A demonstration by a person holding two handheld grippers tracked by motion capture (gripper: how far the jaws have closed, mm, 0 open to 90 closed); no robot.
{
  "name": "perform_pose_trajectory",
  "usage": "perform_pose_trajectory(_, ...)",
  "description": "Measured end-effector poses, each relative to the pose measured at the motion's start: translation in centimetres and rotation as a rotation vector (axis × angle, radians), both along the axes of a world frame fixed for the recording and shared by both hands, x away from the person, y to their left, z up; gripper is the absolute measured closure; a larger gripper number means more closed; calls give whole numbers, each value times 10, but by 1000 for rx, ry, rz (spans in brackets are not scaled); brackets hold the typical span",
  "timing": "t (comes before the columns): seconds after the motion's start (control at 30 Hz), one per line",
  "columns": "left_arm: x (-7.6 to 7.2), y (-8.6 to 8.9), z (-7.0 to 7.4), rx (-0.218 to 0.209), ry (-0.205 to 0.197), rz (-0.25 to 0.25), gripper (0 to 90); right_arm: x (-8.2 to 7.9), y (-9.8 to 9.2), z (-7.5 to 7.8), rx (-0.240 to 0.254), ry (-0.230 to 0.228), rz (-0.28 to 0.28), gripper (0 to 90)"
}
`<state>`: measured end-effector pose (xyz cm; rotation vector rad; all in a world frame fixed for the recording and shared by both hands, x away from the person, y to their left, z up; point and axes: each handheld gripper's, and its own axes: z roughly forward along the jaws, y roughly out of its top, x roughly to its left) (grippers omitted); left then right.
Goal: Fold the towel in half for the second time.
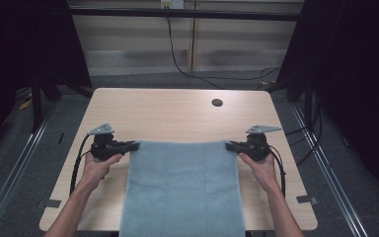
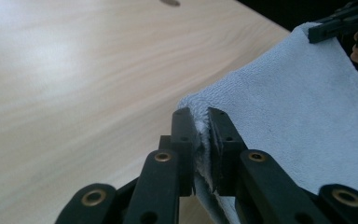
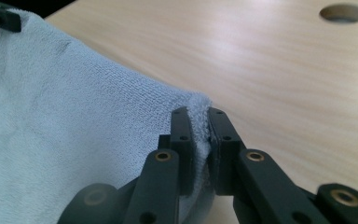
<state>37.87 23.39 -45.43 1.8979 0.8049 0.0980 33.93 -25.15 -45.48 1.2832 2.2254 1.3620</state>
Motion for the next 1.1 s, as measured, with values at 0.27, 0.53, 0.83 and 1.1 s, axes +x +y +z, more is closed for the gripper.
perform_pose_trajectory(0.27, 13, -2, 31, -28, -49, 14, 822, 11, -1, 38, 18, -77, -17, 832)
perform_pose_trajectory(0.53, 27, -9, 54, -41, -77, 43, 825, 23, -2, 56, 35, -115, -48, 833)
perform_pose_trajectory(0.83, 45, -14, 79, -52, -127, 61, 832, 37, -3, 86, 24, -166, -76, 835)
perform_pose_trajectory(1.1, 47, -12, 100, -89, -168, 67, 847, 39, -6, 109, 26, -214, -82, 836)
